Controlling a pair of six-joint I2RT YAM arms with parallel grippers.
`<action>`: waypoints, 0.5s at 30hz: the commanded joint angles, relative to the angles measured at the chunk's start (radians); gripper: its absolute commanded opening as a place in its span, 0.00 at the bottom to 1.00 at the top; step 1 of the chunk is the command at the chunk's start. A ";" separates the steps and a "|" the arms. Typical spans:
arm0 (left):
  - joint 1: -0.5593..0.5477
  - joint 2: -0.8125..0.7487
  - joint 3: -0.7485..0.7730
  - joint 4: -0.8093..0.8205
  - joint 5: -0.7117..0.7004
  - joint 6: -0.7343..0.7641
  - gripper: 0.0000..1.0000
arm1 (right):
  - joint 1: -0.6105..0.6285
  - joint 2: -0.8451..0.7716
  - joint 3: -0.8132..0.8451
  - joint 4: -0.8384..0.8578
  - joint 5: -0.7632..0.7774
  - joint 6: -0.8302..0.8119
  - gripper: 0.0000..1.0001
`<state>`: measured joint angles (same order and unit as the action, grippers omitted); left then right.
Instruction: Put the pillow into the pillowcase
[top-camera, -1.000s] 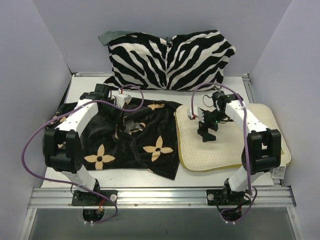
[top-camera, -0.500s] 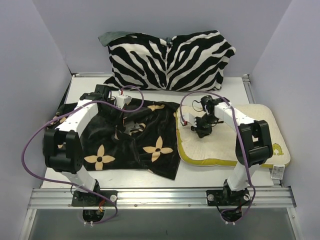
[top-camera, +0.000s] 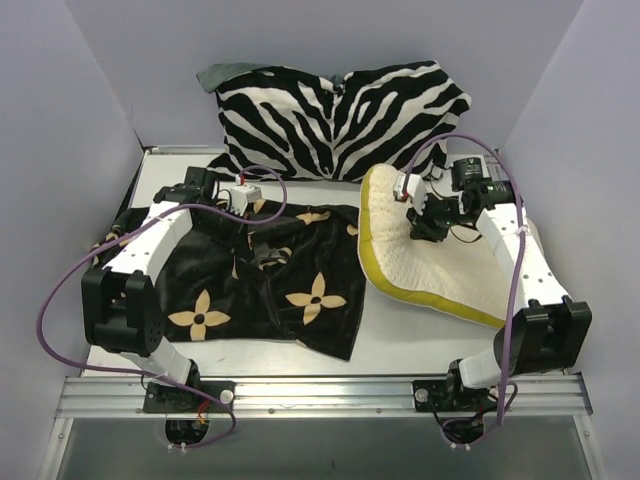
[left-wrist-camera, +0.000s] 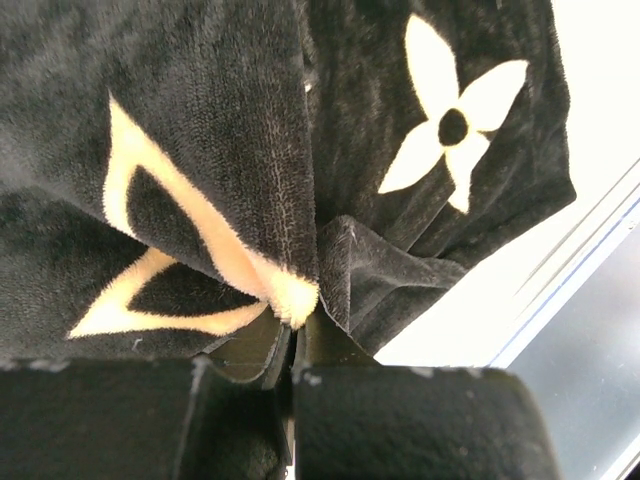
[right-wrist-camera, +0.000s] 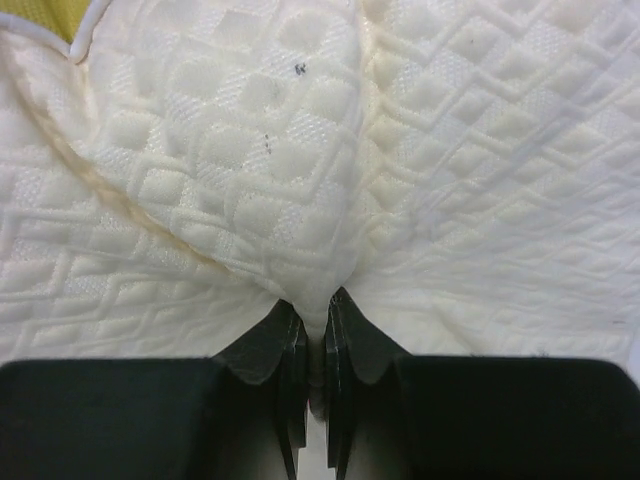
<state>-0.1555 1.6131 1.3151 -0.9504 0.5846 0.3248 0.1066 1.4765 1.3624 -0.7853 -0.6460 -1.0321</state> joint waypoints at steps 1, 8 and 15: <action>-0.003 -0.059 0.013 0.016 0.072 -0.012 0.00 | 0.016 -0.058 0.059 -0.043 -0.141 0.105 0.00; -0.004 -0.071 0.022 0.041 0.095 -0.046 0.00 | 0.048 -0.102 0.069 -0.043 -0.182 0.188 0.00; -0.004 -0.079 0.013 0.056 0.098 -0.059 0.00 | 0.172 -0.182 -0.045 -0.037 -0.170 0.196 0.00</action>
<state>-0.1555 1.5837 1.3151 -0.9302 0.6209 0.2810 0.2134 1.3663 1.3434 -0.8124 -0.7513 -0.8715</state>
